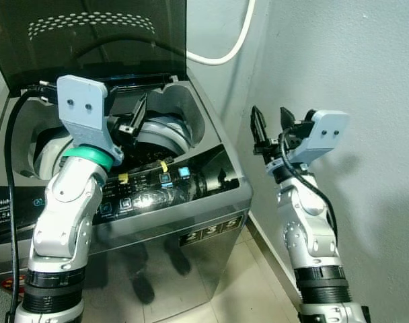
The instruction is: Clothes washing
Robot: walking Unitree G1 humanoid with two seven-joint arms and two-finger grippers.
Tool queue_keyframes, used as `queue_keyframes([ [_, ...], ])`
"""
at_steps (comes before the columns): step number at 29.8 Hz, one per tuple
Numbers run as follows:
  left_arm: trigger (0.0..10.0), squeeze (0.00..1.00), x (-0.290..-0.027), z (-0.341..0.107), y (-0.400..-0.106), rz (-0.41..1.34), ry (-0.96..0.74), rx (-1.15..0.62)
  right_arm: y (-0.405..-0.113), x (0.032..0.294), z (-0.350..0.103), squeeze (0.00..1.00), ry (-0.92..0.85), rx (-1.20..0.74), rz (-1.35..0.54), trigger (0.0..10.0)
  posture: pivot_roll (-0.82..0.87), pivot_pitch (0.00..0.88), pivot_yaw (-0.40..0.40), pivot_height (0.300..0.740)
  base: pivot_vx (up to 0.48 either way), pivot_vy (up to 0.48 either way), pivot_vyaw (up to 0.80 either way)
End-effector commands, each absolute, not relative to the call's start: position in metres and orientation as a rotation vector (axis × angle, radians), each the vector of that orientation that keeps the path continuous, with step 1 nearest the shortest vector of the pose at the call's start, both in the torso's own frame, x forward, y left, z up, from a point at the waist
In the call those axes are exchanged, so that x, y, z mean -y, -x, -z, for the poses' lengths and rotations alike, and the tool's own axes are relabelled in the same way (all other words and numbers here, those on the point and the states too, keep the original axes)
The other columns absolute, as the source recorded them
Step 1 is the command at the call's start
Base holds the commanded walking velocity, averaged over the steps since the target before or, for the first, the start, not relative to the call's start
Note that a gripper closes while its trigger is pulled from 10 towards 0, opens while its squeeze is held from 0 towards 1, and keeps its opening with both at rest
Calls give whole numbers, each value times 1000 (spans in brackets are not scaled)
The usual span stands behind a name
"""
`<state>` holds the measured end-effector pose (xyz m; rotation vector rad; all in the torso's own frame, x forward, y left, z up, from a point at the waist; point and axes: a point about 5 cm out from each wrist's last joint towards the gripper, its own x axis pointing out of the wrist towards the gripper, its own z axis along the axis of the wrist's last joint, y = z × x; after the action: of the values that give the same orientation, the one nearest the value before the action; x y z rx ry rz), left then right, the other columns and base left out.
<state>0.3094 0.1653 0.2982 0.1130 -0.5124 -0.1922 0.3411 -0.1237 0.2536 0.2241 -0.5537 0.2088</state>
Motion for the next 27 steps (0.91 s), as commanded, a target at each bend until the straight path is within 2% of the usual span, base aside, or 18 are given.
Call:
queue_keyframes([
  [1, 10000, 0, -167, -293, -310, 179, -123, 494, -342, 125, -248, 0, -221, 531, -201, 10000, 88, 44, 19, 731, 0, 0, 0],
  [27, 10000, 0, -167, -292, -310, 174, -148, 488, -346, 127, -245, 0, -220, 518, -180, 10000, 102, 43, 17, 731, 0, 0, 0],
])
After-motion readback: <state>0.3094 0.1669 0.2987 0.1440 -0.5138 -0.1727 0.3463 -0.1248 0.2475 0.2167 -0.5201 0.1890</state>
